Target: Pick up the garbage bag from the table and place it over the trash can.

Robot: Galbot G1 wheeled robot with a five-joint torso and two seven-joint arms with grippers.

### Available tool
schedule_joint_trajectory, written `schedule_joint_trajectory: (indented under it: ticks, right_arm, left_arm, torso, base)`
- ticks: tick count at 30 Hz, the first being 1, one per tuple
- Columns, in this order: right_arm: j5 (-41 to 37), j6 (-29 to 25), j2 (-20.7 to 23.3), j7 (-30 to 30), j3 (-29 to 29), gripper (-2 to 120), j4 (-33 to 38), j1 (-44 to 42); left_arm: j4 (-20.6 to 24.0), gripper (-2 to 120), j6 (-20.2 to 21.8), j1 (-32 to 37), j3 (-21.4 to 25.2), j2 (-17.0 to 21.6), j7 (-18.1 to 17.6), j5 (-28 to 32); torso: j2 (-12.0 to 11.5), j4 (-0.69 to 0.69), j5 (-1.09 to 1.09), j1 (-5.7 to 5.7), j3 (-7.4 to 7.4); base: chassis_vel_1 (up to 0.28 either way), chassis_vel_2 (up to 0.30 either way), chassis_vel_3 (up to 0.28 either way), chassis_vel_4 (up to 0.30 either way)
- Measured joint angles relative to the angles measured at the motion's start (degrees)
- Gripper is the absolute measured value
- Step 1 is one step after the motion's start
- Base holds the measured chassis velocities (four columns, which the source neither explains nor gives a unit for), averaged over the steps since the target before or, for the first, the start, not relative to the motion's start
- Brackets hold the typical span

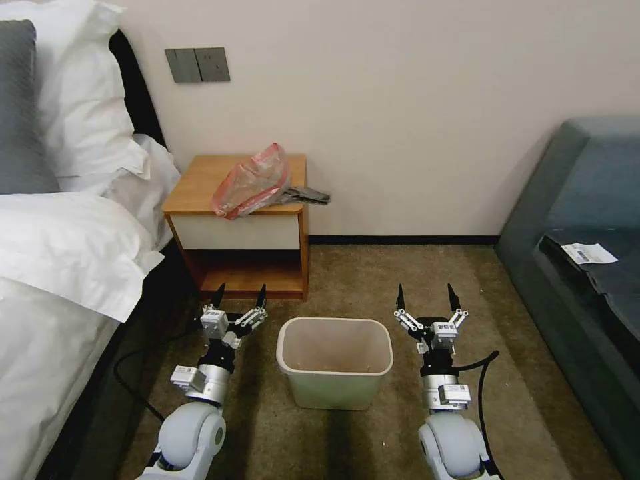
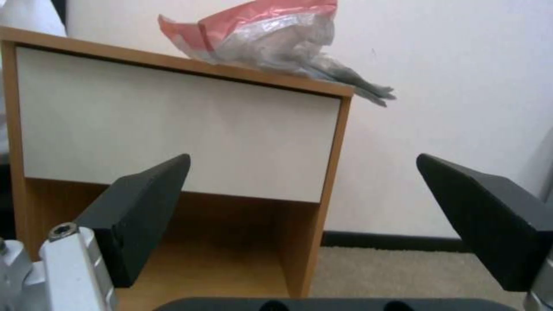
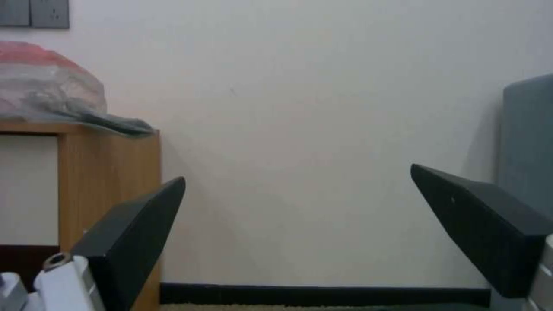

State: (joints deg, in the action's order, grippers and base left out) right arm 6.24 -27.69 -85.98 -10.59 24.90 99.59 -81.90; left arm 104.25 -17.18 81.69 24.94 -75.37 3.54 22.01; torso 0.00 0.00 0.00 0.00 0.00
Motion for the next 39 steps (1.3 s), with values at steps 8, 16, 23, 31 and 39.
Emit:
schedule_joint_trajectory:
  ticks: [8,16,23,31,39]
  right_arm:
    - [0.0,0.0,0.0,0.0,0.0,100,0.0,0.0]
    - [0.0,0.0,0.0,0.0,0.0,100,0.0,0.0]
    - [0.0,0.0,0.0,0.0,0.0,100,0.0,0.0]
    - [0.0,0.0,0.0,0.0,0.0,100,0.0,0.0]
    - [0.0,0.0,0.0,0.0,0.0,100,0.0,0.0]
  left_arm:
    - [0.0,98,0.0,0.0,0.0,0.0,0.0,0.0]
    - [0.0,98,0.0,0.0,0.0,0.0,0.0,0.0]
    - [0.0,98,0.0,0.0,0.0,0.0,0.0,0.0]
    - [0.0,98,0.0,0.0,0.0,0.0,0.0,0.0]
    - [0.0,98,0.0,0.0,0.0,0.0,0.0,0.0]
  torso:
    - [0.0,0.0,0.0,0.0,0.0]
    - [0.0,0.0,0.0,0.0,0.0]
    - [0.0,0.0,0.0,0.0,0.0]
    - [0.0,0.0,0.0,0.0,0.0]
    - [0.0,0.0,0.0,0.0,0.0]
  base:
    - [0.0,0.0,0.0,0.0]
    - [0.0,0.0,0.0,0.0]
    - [0.0,0.0,0.0,0.0]
    - [0.0,0.0,0.0,0.0]
    - [0.0,0.0,0.0,0.0]
